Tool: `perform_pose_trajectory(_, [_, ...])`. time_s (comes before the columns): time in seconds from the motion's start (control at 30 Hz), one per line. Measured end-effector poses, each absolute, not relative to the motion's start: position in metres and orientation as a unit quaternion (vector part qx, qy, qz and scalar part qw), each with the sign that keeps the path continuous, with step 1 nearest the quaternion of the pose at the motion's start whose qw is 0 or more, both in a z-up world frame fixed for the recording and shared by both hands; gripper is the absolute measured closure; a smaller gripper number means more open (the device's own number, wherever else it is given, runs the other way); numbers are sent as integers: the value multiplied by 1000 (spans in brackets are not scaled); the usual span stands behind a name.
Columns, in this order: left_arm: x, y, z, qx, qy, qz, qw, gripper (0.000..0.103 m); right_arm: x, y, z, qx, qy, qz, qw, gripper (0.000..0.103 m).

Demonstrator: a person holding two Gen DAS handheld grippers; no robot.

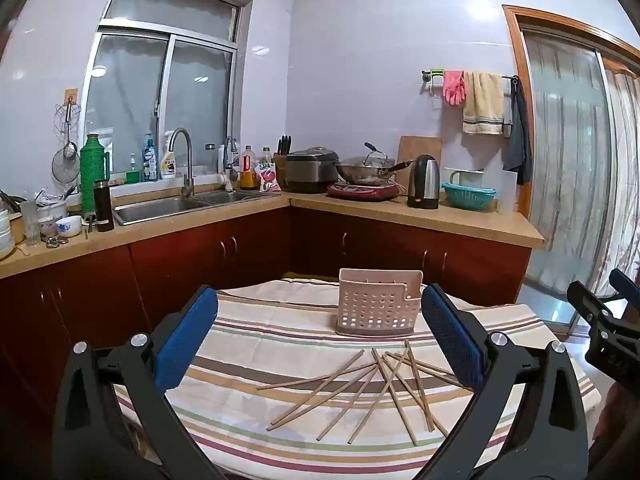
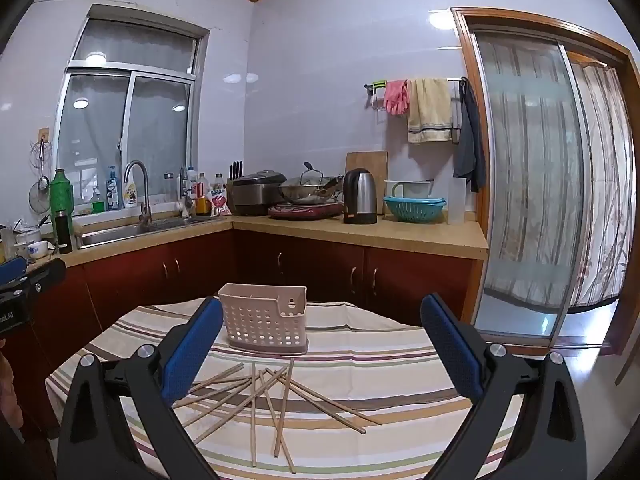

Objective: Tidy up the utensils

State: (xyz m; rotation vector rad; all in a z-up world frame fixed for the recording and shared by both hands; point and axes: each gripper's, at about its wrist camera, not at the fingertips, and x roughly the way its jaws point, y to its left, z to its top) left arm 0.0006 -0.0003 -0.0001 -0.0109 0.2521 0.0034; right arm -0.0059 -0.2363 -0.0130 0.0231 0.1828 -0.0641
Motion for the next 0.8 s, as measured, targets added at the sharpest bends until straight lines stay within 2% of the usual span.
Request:
perform_pose_trajectory(0.43, [-17,3,10,-3,100,1,995,4,-8,-234,-21,10,84,-30,996,6])
perform_pose_trajectory(0.8, [-20,5,11,-5,98,1,995,4,-23,-226,-6,4,77,-29,997,6])
